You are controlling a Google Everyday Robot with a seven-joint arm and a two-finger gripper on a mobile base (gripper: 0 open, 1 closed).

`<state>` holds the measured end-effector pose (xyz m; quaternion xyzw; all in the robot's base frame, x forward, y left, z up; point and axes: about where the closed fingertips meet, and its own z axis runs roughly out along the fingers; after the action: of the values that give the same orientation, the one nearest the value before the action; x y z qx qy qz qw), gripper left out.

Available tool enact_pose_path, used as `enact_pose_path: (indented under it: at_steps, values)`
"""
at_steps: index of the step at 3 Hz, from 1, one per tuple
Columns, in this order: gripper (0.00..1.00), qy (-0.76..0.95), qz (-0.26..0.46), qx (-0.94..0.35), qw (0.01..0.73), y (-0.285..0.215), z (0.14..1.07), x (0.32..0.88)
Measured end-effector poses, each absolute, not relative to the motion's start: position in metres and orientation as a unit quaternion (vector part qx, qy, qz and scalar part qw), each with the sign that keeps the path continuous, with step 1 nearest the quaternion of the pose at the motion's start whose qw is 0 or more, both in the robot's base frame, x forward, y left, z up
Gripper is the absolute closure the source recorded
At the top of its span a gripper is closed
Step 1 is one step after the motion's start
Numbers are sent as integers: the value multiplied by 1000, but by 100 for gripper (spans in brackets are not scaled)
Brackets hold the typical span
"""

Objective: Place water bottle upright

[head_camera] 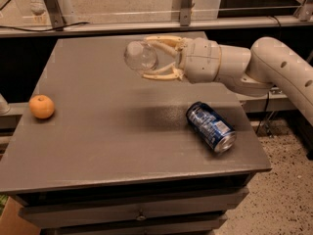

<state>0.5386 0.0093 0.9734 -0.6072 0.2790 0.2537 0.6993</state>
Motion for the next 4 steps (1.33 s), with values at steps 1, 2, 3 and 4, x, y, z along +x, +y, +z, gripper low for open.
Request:
enact_pose_path:
  at_steps: [1,2,3,4]
  values:
    - [100,302,287,-591,691,-2,975,542]
    - [100,326,304,-567,692,-14,981,533]
    - [100,352,327,-523,704,-23,980,520]
    - [100,358,333,-513,705,-25,979,515]
